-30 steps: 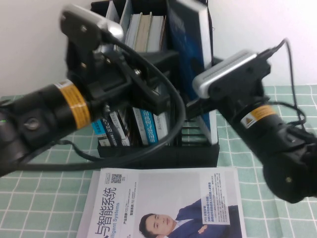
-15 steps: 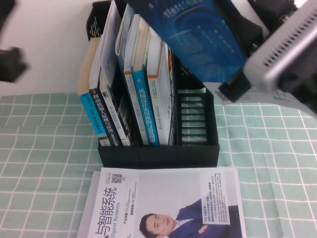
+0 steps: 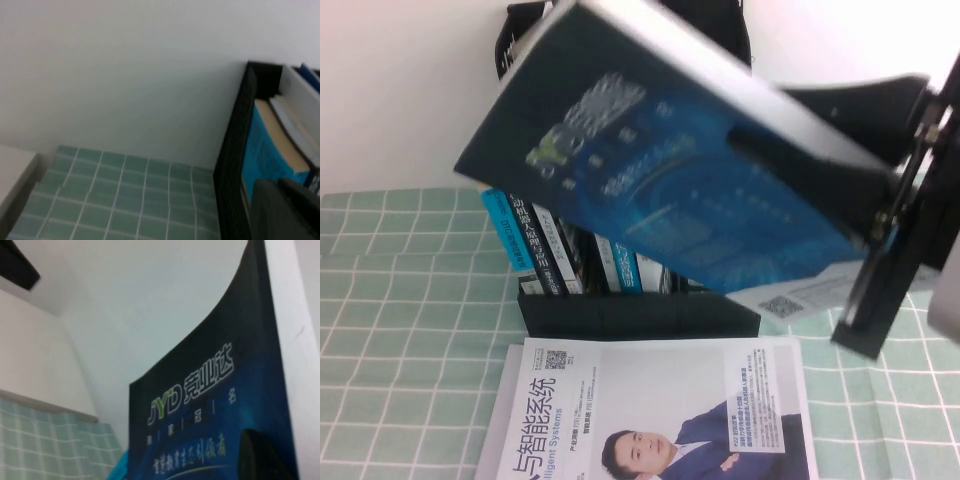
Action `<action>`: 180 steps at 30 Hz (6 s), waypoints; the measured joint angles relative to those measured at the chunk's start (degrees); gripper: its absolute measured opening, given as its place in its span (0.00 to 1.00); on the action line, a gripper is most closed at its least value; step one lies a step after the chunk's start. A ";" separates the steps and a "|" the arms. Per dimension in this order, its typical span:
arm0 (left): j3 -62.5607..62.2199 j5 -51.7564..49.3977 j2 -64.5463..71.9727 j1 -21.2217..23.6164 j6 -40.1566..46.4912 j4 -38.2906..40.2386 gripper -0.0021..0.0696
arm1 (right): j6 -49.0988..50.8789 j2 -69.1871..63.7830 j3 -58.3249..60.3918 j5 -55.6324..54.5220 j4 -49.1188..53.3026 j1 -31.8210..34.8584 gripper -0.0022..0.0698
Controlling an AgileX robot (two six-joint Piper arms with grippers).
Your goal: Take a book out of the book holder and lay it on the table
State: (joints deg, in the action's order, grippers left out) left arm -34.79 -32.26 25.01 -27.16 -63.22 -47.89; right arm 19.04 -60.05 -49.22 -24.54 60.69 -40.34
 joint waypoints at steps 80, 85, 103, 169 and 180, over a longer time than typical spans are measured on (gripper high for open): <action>13.68 0.52 -9.19 0.00 4.53 6.31 0.03 | 18.15 -29.06 -9.72 7.66 40.77 -0.10 0.21; 13.68 0.52 -9.19 0.00 4.53 6.45 0.03 | 17.79 -31.59 -9.84 7.55 40.56 -0.10 0.21; 13.68 0.52 -9.19 0.00 4.42 7.00 0.03 | 17.70 -34.22 -13.20 6.78 40.56 -1.70 0.21; 17.31 16.36 -9.19 0.00 10.28 5.60 0.03 | -41.53 41.32 18.57 56.45 -52.95 11.90 0.03; 20.23 25.53 -9.19 0.00 10.28 -0.28 0.03 | -40.37 52.01 32.36 54.19 -62.07 11.90 0.03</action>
State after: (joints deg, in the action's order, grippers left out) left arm -14.56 -6.73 15.82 -27.16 -52.94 -48.16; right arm -21.33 -8.04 -16.87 29.65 -1.38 -28.45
